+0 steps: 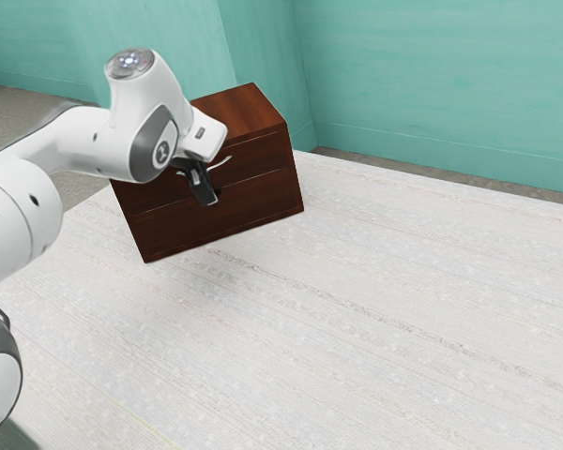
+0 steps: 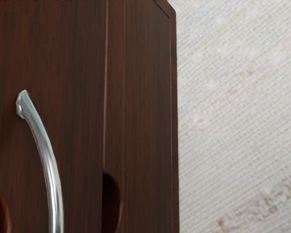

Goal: Pull the drawer handle with one arm to open the drawer

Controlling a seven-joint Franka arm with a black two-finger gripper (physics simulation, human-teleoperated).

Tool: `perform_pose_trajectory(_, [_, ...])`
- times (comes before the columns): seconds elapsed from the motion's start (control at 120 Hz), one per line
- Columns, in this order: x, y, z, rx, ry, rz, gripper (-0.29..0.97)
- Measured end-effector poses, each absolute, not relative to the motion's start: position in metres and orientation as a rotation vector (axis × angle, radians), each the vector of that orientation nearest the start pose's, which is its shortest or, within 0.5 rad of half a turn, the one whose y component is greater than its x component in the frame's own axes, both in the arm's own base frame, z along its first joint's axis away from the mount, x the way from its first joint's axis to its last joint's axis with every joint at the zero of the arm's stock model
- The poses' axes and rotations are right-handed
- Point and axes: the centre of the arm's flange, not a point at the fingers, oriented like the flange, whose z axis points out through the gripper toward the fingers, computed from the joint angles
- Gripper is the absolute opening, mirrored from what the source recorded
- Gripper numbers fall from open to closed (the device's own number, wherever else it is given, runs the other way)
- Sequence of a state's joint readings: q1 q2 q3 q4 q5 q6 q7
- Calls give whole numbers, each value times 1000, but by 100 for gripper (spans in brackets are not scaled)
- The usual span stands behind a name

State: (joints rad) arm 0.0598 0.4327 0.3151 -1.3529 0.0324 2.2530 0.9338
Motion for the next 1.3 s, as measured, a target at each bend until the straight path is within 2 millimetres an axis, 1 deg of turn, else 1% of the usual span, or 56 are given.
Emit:
perform_pose_trajectory(0.167, [691, 219, 538, -2561, 844, -410, 68])
perform_pose_trajectory(0.392, [687, 220, 527, -2577, 847, -385, 68])
perform_pose_trajectory(0.483, [686, 220, 527, -2579, 846, -385, 68])
perform_pose_trajectory(0.575, [682, 219, 530, -2582, 845, -390, 65])
perform_pose_trajectory(0.658, [681, 211, 533, -2586, 858, -403, 63])
perform_pose_trajectory(0.725, [679, 207, 532, -2591, 867, -403, 65])
perform_pose_trajectory(0.817, [676, 206, 527, -2601, 871, -390, 68])
perform_pose_trajectory(0.975, [673, 198, 527, -2606, 884, -397, 67])
perform_pose_trajectory(1.133, [663, 191, 530, -2606, 898, -390, 64])
perform_pose_trajectory(1.2, [661, 189, 528, -2607, 903, -383, 65])
perform_pose_trajectory(1.3, [658, 179, 527, -2610, 917, -388, 67])
